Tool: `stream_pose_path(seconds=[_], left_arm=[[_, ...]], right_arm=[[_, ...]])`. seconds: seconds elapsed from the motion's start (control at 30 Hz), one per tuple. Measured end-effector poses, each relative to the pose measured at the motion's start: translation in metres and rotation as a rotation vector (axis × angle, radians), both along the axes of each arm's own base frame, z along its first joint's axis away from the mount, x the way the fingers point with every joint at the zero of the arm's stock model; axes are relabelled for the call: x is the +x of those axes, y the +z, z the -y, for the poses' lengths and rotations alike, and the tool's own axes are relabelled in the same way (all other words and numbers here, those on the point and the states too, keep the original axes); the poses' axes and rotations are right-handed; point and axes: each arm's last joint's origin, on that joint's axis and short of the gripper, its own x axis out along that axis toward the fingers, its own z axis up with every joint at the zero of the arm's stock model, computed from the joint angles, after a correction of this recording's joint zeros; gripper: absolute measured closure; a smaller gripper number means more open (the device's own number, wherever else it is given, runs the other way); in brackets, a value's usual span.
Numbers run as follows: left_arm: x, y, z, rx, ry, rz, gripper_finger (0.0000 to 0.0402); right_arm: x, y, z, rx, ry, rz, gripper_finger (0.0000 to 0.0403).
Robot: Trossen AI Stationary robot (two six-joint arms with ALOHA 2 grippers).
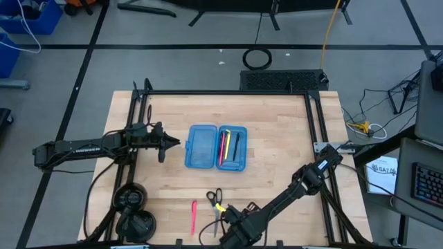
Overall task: Pick & place school supplies into a supply box
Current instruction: Put the black pen into the blue supply box
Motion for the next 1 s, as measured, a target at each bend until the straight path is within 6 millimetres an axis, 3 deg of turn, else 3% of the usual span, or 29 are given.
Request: stream_pose_path(seconds=[0.2,0.37,0.53,0.77,0.9,1.0], left_arm=[[0.0,0.0,0.0,0.012,-0.004,0.0,0.0355],[0.0,0.0,0.0,0.014,-0.004,0.001,0.0355],[0.0,0.001,0.0,0.015,-0.004,0.004,0.0355],[0.0,0.001,0.0,0.014,-0.004,0.005,0.0355],[0.0,0.001,0.0,0.014,-0.005,0.005,0.0355],[0.0,0.001,0.0,0.014,-0.005,0.005,0.0355]], right_arm=[[-0.009,-0.03,0.01,-0.007,-0.025,-0.111,0.0198],[-0.024,-0.065,0.021,0.009,-0.059,-0.244,0.0221],[-0.034,-0.088,0.031,0.064,-0.077,-0.292,0.0252],[-0.034,-0.09,0.035,0.037,-0.086,-0.268,0.0304],[-0.033,-0.09,0.036,0.045,-0.039,-0.266,0.0369],[-0.032,-0.084,0.038,0.036,-0.026,-0.235,0.0377]])
